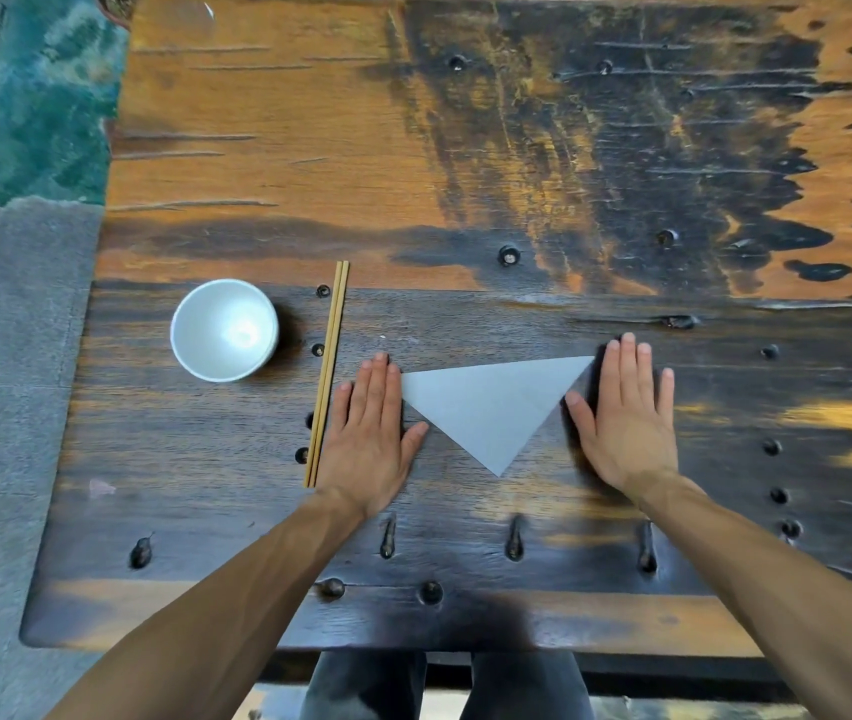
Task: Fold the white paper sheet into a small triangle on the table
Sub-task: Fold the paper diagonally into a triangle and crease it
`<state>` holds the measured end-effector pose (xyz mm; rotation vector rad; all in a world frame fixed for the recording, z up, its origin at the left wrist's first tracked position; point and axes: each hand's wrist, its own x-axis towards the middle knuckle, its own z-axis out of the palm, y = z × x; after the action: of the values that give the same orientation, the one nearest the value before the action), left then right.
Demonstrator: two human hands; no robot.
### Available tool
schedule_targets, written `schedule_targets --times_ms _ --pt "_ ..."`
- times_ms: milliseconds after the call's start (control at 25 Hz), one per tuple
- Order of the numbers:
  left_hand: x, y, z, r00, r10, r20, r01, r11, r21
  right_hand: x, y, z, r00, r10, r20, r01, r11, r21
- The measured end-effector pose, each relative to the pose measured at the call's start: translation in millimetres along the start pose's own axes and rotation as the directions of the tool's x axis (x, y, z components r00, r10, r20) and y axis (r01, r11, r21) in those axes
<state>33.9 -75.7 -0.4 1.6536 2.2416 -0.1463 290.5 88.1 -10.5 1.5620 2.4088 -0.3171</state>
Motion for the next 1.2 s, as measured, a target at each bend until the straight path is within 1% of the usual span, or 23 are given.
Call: schedule_targets --times_ms 40,80,160,200,240,320,440,560,640,920,1080,1120,1200 --pt "0.6 8.4 -1.0 0.999 0.037 -0.028 -0.038 0.999 -0.018 0.6 -8.5 -2.7 0.998 -0.055 -0.042 0.055 0.999 -0.002" --pt "2.9 20.6 -0.7 0.995 0.097 -0.035 -0.098 0.994 -0.04 0.4 -21.5 -4.0 0.988 -0.144 -0.059 0.144 0.99 0.0" --pt "7.7 46.6 4.1 0.978 0.207 -0.008 -0.207 0.977 -0.042 -4.4 -53.1 1.9 0.937 -0.349 -0.032 0.349 0.937 0.006" --pt "10.2 56.0 7.9 0.973 0.231 0.008 -0.231 0.973 -0.018 -6.4 -63.5 7.8 0.915 -0.402 -0.018 0.402 0.915 -0.007" --pt "12.6 60.5 11.0 0.971 0.235 0.029 -0.236 0.972 0.006 -5.7 -67.2 12.0 0.911 -0.412 0.002 0.412 0.911 -0.011" --pt "13.9 58.2 15.6 0.968 0.237 0.08 -0.241 0.97 0.038 -0.2 -58.4 16.8 0.926 -0.375 0.052 0.375 0.927 0.001" --pt "12.7 49.7 19.8 0.966 0.246 0.085 -0.25 0.967 0.051 3.6 -35.5 22.3 0.946 -0.319 0.054 0.32 0.947 -0.018" --pt "11.9 42.9 17.3 0.985 0.162 0.061 -0.164 0.986 0.027 5.7 -17.5 19.8 0.981 -0.19 0.049 0.19 0.982 0.02" --pt "9.5 32.5 15.8 0.99 0.121 0.069 -0.123 0.992 0.029 5.8 -5.5 16.3 0.987 -0.151 0.048 0.15 0.988 0.026" --pt "-1.0 3.4 15.7 0.998 0.014 0.063 -0.016 0.999 0.041 4.3 0.9 13.2 0.989 -0.139 0.057 0.139 0.99 0.009" --pt "-1.8 6.8 13.0 0.995 -0.089 0.05 0.092 0.994 -0.06 4.3 -10.0 9.7 0.994 -0.099 0.041 0.096 0.994 0.06" --pt "-0.5 8.9 10.9 0.994 -0.105 0.035 0.108 0.99 -0.092 4.5 -14.2 8.3 0.996 -0.091 0.018 0.089 0.993 0.077" --pt "6.4 12.9 4.2 0.992 -0.116 -0.04 0.109 0.983 -0.147 7.1 -22.6 4.1 0.993 -0.111 -0.041 0.114 0.99 0.084"
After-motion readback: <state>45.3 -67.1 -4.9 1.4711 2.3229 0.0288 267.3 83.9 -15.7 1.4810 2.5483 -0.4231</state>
